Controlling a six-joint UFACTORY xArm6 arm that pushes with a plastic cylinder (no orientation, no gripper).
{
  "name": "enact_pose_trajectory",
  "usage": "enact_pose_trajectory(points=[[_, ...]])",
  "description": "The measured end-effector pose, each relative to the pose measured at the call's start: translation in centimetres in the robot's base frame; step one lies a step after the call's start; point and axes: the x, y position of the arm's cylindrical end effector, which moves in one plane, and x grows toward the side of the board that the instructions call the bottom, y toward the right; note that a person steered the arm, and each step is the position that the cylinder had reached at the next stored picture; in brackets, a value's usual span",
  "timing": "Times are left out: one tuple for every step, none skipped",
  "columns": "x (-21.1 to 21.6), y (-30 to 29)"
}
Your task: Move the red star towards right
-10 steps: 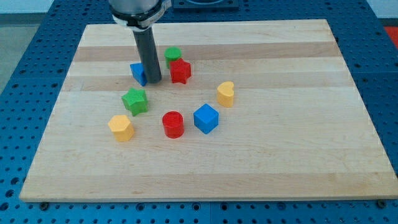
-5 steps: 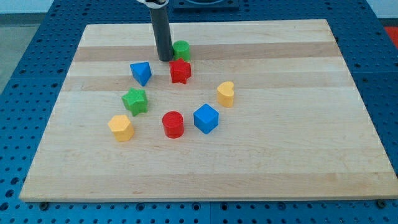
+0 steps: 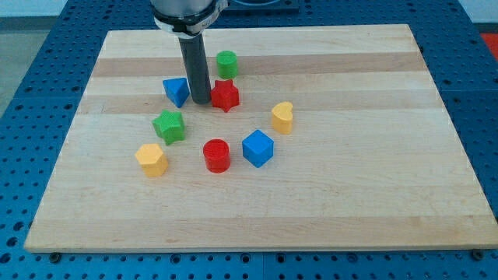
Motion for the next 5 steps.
enact_pose_trajectory(points=[[0.3, 0.0], [0.4, 2.8], [0.2, 5.6], [0.0, 9.1], [0.0, 12.0]])
